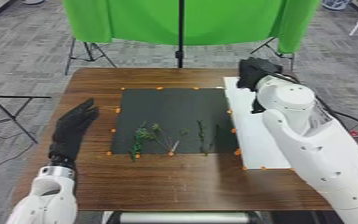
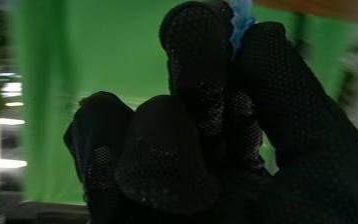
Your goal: Arrange flowers
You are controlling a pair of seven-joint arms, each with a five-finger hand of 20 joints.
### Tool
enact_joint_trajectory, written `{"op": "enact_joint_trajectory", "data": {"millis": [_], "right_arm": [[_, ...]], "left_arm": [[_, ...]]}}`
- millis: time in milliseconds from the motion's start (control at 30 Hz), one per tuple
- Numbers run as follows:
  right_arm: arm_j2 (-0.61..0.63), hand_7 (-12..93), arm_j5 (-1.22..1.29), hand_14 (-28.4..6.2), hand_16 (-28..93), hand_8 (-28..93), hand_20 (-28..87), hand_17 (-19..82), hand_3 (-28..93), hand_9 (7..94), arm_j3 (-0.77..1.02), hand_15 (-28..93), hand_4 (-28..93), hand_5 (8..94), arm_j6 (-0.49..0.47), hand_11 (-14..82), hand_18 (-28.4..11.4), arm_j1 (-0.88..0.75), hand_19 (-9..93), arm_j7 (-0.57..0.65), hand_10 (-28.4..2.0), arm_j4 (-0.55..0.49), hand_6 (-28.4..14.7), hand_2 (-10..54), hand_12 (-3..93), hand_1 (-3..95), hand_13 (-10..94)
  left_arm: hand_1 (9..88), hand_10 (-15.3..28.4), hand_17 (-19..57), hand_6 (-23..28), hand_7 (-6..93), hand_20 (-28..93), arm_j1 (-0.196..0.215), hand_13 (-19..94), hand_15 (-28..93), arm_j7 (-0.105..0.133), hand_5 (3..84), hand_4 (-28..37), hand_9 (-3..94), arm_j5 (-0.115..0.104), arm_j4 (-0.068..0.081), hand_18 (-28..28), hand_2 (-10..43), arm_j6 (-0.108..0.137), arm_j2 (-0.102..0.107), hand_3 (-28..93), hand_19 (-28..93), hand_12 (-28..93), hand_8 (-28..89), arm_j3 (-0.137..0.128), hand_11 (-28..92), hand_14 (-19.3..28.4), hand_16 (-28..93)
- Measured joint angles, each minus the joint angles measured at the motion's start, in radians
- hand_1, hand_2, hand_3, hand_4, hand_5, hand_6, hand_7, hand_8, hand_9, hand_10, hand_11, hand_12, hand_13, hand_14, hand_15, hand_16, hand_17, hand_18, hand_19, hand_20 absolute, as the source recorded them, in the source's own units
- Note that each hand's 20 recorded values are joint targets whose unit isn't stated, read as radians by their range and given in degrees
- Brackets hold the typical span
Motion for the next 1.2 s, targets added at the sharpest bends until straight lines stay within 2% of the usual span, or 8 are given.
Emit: {"op": "enact_joint_trajectory", "data": {"millis": [133, 200, 233, 400, 667, 900, 1200], "right_arm": [[-0.039, 15, 0.025, -1.3, 29, 11, 63, 69, 49, 91.5, -0.094, 69, -8, 84.7, 0.041, 46.4, -12.1, 0.051, 93, -0.094, -9.9, -0.018, 1.3, -2.7, 28.4, 55.0, 94], [-0.085, 15, 0.023, -1.3, 29, 11, 63, 69, 49, 91.5, -0.131, 69, -8, 84.4, 0.052, 46.5, -12.1, 0.066, 93, -0.144, -10.0, -0.014, 1.6, -2.8, 28.3, 55.0, 94], [-0.113, 14, 0.021, -1.3, 29, 11, 63, 69, 49, 91.4, -0.145, 69, -8, 84.2, 0.052, 46.5, -12.2, 0.069, 93, -0.162, -10.0, -0.011, 1.7, -2.9, 28.3, 55.0, 94], [-0.267, 15, -0.016, -1.4, 29, 10, 63, 68, 49, 90.9, -0.201, 69, -8, 83.7, 0.035, 46.9, -12.2, 0.067, 93, -0.211, -9.8, 0.017, 2.4, -3.3, 28.5, 54.8, 94], [-0.425, 16, -0.135, -1.4, 30, 8, 63, 68, 50, 90.6, -0.261, 68, -9, 83.3, 0.017, 47.3, -12.0, 0.052, 93, -0.291, -9.8, 0.114, 3.1, -3.9, 28.2, 54.0, 94], [-0.486, 16, -0.254, -1.6, 31, 7, 63, 68, 50, 90.4, -0.261, 68, -10, 82.2, 0.015, 47.4, -12.4, 0.0, 93, -0.333, -10.0, 0.194, 3.9, -3.9, 28.1, 52.7, 94], [-0.523, 17, -0.301, -1.7, 32, 5, 63, 67, 50, 90.0, -0.236, 67, -10, 81.1, 0.023, 47.1, -12.8, -0.045, 93, -0.363, -10.3, 0.262, 4.5, -4.0, 27.9, 53.0, 94]], "left_arm": [[21.6, 13.6, 5.7, 4.3, 9.6, 16, 0.016, 30, 7, 0.065, 45.0, -25.6, 42.9, -0.034, -0.001, 8.5, 6.5, 0.121, 0.005, 65, 1, 11, -5, -0.014, 14, 14.6, 2], [19.9, 13.6, 5.9, 4.4, 9.4, 16, 0.023, 30, 7, 0.095, 44.9, -27.5, 42.9, -0.057, -0.001, 8.1, 9.7, 0.162, 0.006, 66, 1, 10, -6, -0.021, 14, 14.2, 1], [19.5, 13.6, 5.9, 4.5, 9.3, 16, 0.026, 30, 7, 0.102, 44.8, -27.9, 42.9, -0.066, -0.001, 7.9, 10.8, 0.17, 0.006, 66, 1, 10, -6, -0.025, 14, 14.1, 1], [18.3, 13.9, 5.9, 4.3, 9.1, 16, 0.027, 30, 7, 0.103, 43.7, -28.2, 42.6, -0.087, 0.007, 7.7, 12.6, 0.173, 0.006, 66, 1, 10, -6, -0.028, 13, 13.9, 1], [18.3, 13.8, 5.6, 4.3, 9.2, 16, 0.016, 30, 8, 0.098, 43.4, -28.3, 42.3, -0.09, 0.02, 7.9, 10.9, 0.173, 0.008, 67, 1, 10, -5, -0.002, 14, 14.0, 1], [18.8, 13.8, 5.4, 4.4, 9.2, 16, 0.017, 30, 8, 0.095, 43.4, -28.3, 42.3, -0.09, 0.018, 8.2, 8.4, 0.17, 0.012, 67, 1, 10, -5, 0.002, 14, 14.3, 1], [18.9, 13.8, 5.0, 4.5, 8.9, 16, 0.017, 30, 8, 0.079, 43.4, -28.3, 42.3, -0.088, 0.017, 8.7, 4.8, 0.148, 0.012, 66, 1, 11, -5, 0.007, 14, 14.7, 1]]}}
